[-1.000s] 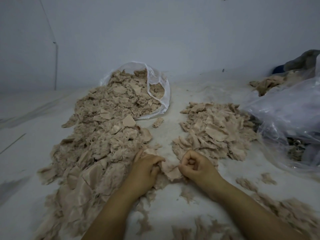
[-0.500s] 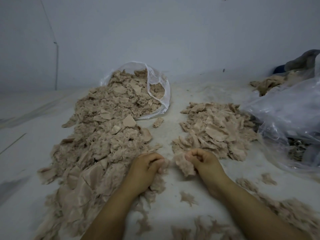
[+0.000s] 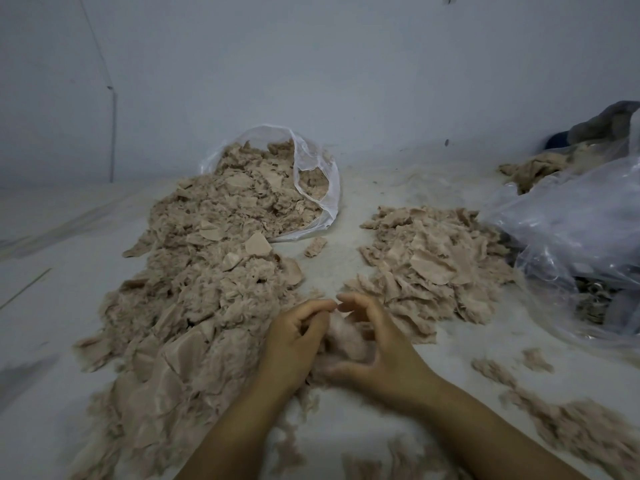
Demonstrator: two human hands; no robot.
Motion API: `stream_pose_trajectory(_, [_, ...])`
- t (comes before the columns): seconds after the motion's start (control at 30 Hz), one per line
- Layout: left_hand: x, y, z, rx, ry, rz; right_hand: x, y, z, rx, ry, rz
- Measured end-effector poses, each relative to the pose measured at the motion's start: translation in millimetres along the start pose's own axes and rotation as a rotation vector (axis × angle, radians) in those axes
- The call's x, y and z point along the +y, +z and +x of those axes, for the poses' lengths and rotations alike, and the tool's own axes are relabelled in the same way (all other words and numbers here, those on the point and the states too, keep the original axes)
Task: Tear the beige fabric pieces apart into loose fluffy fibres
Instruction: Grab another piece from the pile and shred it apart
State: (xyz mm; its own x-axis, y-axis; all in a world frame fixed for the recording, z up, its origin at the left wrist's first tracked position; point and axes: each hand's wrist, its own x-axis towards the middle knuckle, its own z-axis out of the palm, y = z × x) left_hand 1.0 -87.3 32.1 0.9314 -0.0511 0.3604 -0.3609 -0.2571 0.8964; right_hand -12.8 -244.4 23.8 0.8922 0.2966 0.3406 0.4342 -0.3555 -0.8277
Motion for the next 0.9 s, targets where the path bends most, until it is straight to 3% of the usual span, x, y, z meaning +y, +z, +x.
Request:
stream_pose_trajectory(0.1, [4, -1, -1, -0.045, -0.03, -0.026, 4, 4, 2, 0.023, -0.034, -0.075])
stream_pose_trajectory(0.23, [2, -2, -1, -0.082, -0.04, 0.012, 7, -2, 5, 0.252, 0.145, 0.185])
stream_pose_trajectory(0.4, [0, 0, 1, -0.039, -0.044, 0.022, 2, -2, 3, 0.156, 0.241, 0.478])
stream_pose_trajectory(0.57, [2, 2, 0, -0.062, -0.036, 0.063, 0, 1, 3, 0.149, 0.254, 0.341])
stream_pose_trajectory(0.73, [2, 0, 1, -0.065, 0.038, 0.022, -2, 3, 4, 0.212, 0.304, 0.554])
stream_pose_trajectory(0.9, [-1, 1, 2, -0.104, 0.031, -0.009, -3, 1, -1, -0.052, 0.316, 0.484])
